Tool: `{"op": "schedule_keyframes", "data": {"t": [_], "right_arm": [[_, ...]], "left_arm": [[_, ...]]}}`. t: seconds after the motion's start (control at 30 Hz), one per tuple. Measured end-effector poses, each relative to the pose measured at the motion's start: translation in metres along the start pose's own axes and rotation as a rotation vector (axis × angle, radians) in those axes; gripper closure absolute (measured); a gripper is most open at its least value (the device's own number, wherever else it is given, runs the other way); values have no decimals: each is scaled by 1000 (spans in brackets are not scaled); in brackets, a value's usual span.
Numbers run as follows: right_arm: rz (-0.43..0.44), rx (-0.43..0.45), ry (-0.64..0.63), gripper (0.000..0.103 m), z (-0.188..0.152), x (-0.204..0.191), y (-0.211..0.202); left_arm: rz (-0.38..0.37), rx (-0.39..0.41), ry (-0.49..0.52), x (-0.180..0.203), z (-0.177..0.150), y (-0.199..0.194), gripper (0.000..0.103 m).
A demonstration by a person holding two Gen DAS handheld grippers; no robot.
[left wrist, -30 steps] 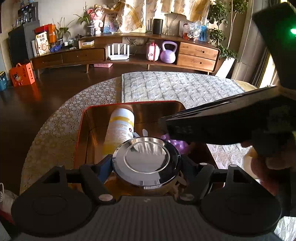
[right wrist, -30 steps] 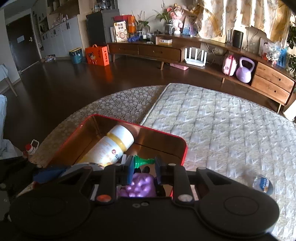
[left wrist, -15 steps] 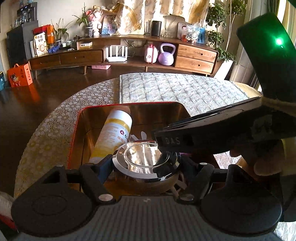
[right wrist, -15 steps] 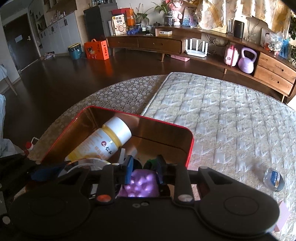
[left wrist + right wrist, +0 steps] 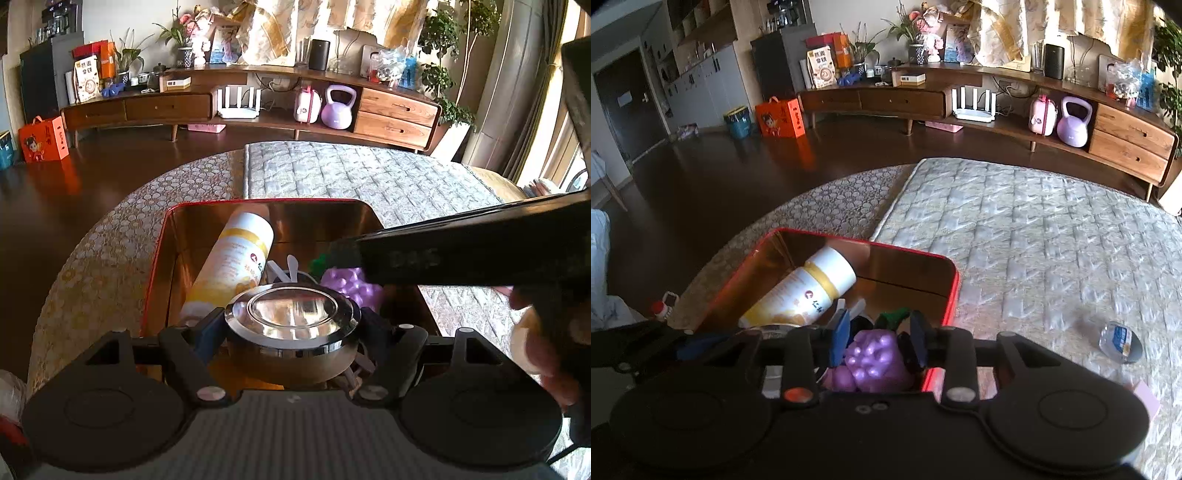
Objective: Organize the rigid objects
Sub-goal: 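Lower the steel tin into the red box and open the left gripper while the right releases the green piece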
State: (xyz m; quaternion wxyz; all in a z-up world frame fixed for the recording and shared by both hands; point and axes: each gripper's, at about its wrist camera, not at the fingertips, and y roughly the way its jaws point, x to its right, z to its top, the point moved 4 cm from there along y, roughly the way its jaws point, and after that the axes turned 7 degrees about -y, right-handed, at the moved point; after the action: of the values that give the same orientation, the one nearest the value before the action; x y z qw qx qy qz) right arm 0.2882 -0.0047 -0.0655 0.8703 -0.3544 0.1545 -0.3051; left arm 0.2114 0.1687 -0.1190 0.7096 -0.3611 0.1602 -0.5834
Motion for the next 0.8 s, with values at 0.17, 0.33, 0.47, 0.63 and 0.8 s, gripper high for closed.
{"op": "schedule_keyframes", "data": {"t": [0.17,0.33,0.47,0.63,0.8], "right_arm": [[22,15,9,60,-4,0,-18],[34,31,4,54,-12,-2,-36],[43,44,6,49,-20,-3,-51],[48,64,18,44,-27,-1,-72],[50,90,13,35,-36,4,-95]], "left_arm": [[1,1,3,1,-3,-7,26],[-1,-1,-2,1,-4,-15,26],[-4,4,2,2,-6,-23,26],[-17,25,12,8,-5,-36,26],[-34,40,25,17,-7,-50,26]]}}
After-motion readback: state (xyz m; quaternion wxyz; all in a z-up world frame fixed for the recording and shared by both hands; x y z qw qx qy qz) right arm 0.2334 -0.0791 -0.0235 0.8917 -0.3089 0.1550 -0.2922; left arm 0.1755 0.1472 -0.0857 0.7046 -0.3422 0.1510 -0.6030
